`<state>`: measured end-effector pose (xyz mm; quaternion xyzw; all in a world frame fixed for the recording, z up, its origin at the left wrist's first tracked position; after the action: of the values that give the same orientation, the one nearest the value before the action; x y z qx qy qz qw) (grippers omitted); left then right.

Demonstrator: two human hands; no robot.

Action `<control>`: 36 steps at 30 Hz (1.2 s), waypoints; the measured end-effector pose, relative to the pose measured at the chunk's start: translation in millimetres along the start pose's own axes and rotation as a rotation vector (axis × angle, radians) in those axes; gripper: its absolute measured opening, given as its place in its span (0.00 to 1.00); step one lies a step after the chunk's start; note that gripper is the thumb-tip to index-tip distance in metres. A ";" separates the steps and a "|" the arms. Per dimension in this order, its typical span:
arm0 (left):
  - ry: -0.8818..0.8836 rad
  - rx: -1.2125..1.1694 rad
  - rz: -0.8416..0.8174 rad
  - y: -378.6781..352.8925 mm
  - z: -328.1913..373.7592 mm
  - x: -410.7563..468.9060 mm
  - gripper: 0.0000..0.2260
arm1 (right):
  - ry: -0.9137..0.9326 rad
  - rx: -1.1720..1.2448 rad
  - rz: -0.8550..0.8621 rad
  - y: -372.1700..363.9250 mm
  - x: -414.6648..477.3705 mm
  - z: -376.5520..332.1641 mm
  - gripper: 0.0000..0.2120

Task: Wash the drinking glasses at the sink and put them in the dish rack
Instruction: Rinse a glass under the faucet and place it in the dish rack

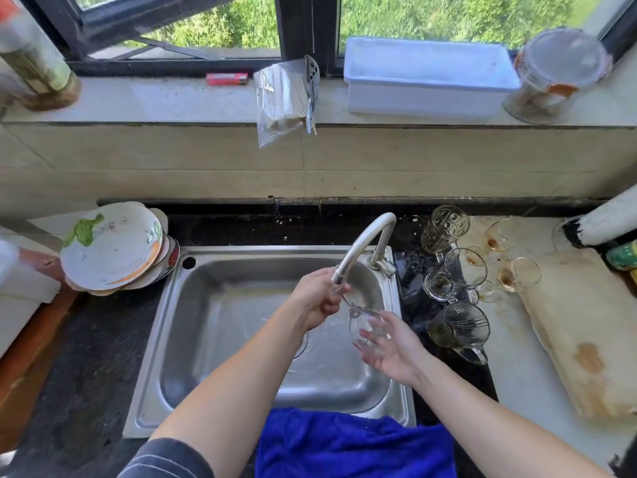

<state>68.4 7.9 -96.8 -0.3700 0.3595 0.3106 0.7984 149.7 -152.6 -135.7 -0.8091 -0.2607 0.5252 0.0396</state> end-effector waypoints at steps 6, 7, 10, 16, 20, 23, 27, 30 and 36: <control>-0.025 0.027 -0.058 -2.6 13.0 -1.3 0.08 | 0.408 -0.966 -0.251 -10.2 -8.5 -28.8 0.31; -0.030 0.012 -0.066 -2.2 14.3 -0.7 0.08 | 0.505 -1.050 -0.253 -16.1 -7.2 -30.8 0.32; -0.074 0.078 0.008 2.4 16.3 -1.4 0.10 | 0.677 -1.364 -0.204 -28.6 -3.6 -34.0 0.27; -0.209 0.580 0.206 11.4 20.2 -10.7 0.07 | 0.561 -1.657 -0.276 -55.1 -2.6 -31.8 0.11; -0.294 0.393 0.466 49.1 35.9 -18.8 0.05 | 0.578 -1.383 -0.312 -87.5 14.5 -19.9 0.09; -0.306 0.394 0.631 89.1 37.4 -24.0 0.08 | 0.629 -1.208 -0.262 -106.8 31.0 -16.7 0.08; -0.278 0.539 0.673 116.3 23.3 -27.8 0.07 | 0.676 -1.060 -0.187 -121.7 41.0 -14.0 0.19; -0.257 0.783 0.703 117.2 8.6 -23.4 0.05 | 0.759 -1.088 -0.075 -124.2 37.5 -9.0 0.17; -0.263 1.132 0.600 90.4 -9.2 -8.2 0.07 | 0.769 -1.258 -0.024 -96.9 18.1 2.0 0.18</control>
<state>-8.1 46.7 -127.7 0.2652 0.4545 0.3252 0.7857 116.8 -61.2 -118.8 -0.8028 -0.4895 -0.0448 -0.3376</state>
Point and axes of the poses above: each hand's wrist, its own x-axis towards the middle knuckle, its own y-axis out of the back of the hand, z = x × y, the point moved 1 cm from there along x, towards the middle knuckle, and after that the axes turned 10 degrees about y, right-handed, at the moved point
